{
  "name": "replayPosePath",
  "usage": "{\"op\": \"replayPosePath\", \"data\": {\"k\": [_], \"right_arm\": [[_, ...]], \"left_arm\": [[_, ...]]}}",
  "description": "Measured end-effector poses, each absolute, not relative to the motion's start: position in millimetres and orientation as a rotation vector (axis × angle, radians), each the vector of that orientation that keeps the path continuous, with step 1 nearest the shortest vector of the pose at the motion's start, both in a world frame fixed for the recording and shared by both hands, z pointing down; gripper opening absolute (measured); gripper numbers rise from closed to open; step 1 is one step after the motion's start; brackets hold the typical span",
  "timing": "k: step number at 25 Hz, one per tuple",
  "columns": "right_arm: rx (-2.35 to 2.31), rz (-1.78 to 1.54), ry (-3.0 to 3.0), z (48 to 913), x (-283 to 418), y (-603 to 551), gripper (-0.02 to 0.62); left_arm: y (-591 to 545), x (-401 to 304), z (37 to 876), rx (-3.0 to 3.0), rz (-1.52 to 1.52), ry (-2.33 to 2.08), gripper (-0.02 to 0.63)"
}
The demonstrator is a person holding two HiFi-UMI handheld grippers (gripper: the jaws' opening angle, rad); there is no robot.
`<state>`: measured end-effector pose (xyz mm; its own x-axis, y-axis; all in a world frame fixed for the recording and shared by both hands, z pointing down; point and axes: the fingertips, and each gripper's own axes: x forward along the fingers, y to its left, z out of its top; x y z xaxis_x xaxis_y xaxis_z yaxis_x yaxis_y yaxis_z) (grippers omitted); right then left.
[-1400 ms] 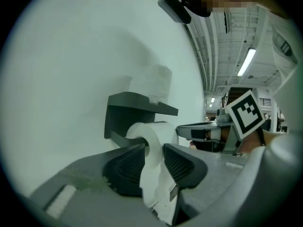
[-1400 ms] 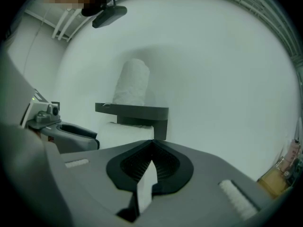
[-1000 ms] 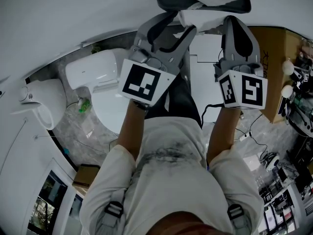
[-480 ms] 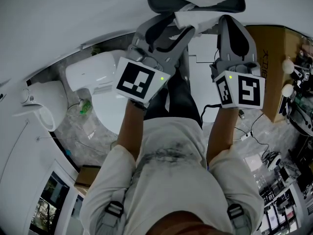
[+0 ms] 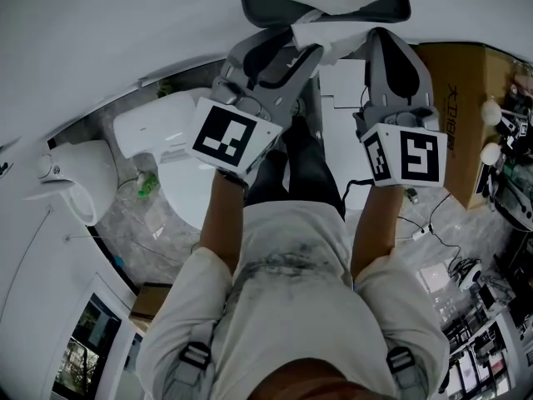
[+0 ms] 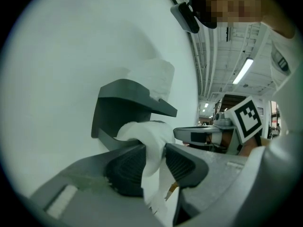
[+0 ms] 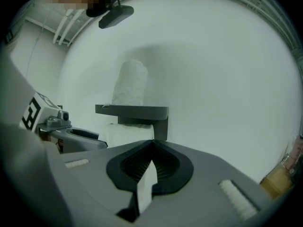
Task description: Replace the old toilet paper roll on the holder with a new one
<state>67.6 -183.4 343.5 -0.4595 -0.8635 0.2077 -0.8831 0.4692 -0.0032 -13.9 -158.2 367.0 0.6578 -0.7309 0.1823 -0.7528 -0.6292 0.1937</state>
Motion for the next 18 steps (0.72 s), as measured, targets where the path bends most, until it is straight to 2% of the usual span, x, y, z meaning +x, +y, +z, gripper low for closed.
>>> {"op": "replayPosePath", "data": {"k": [18], "right_arm": [[1.604,0.129,-2.467,343,96,-175,0.0]], "left_arm": [[-160,7,367,2.669,0.182,-1.144,0.133]]}}
